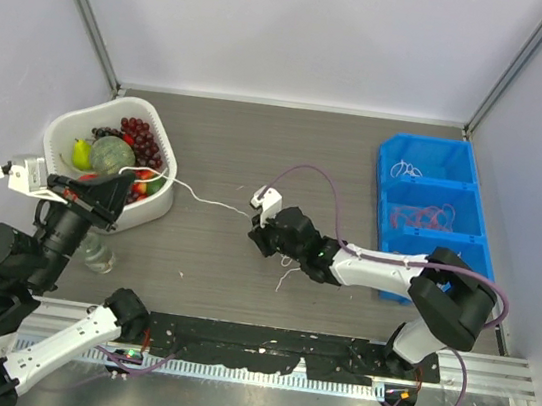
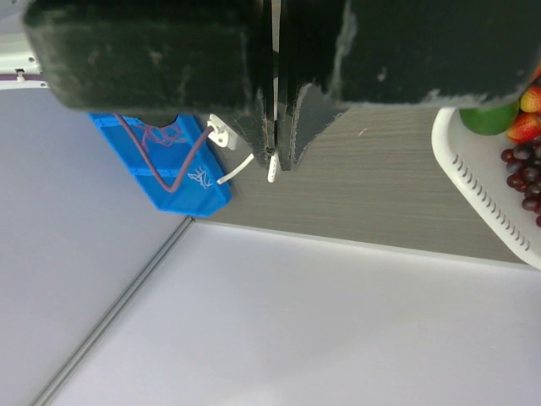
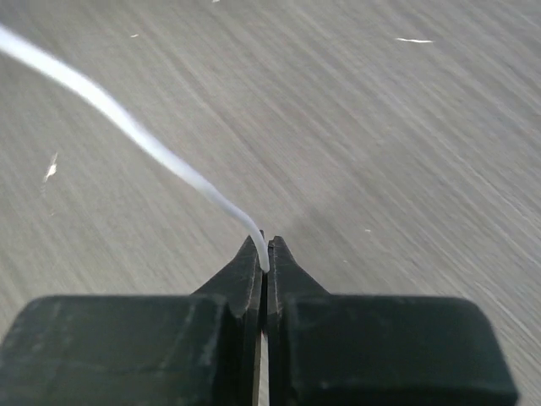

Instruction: Untangle the cables

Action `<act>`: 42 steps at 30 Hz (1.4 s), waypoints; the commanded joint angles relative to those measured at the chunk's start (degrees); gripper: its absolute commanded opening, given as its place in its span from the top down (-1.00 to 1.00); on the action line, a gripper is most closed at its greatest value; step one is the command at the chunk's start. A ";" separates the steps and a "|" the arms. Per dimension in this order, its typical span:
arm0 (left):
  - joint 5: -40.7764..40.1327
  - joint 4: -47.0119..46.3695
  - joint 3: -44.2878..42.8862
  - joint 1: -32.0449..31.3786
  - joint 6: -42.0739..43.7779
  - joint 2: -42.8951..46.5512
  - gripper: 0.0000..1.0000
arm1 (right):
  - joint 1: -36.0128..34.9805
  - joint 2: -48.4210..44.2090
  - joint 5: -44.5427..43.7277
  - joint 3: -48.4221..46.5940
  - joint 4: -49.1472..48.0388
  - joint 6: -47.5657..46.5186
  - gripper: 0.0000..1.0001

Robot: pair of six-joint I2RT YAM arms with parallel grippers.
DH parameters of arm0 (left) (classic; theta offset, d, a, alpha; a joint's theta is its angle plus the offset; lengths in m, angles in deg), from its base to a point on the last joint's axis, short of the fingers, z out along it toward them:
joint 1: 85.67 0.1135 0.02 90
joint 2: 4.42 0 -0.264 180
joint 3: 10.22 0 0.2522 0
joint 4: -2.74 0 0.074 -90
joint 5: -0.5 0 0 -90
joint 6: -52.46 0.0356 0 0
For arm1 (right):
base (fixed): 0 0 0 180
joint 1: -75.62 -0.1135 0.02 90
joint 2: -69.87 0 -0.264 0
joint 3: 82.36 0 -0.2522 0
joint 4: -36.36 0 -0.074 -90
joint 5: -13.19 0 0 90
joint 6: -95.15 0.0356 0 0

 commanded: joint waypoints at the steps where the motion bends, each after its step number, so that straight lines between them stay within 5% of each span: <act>1: -4.39 0.67 -1.11 0.01 0.58 1.95 1.00 | 0.00 -2.79 -10.78 -3.70 0.59 -0.29 0.99; 13: -5.73 -0.47 8.46 0.01 -1.70 -1.03 1.00 | 0.00 -24.60 -17.50 -20.99 16.50 -1.35 0.99; 20: -1.68 -2.93 13.83 -0.08 -6.35 -6.74 1.00 | -0.09 -17.41 -1.42 -35.34 21.70 4.71 0.99; 34: 1.30 -3.72 19.72 0.01 -10.58 -6.21 0.98 | 0.00 -13.89 4.57 -41.75 16.94 7.44 0.99; 36: 4.02 -4.51 20.25 0.01 -9.97 -7.44 0.72 | -0.09 -13.36 4.75 -42.19 17.73 8.06 0.99; 39: 7.37 -4.87 20.42 0.01 -9.00 -8.94 -0.11 | 0.00 -13.62 5.62 -42.54 17.56 8.76 0.99; 42: 10.61 -6.44 20.51 0.01 -7.34 -8.68 -0.48 | 0.00 -13.44 5.54 -43.59 18.17 9.20 0.99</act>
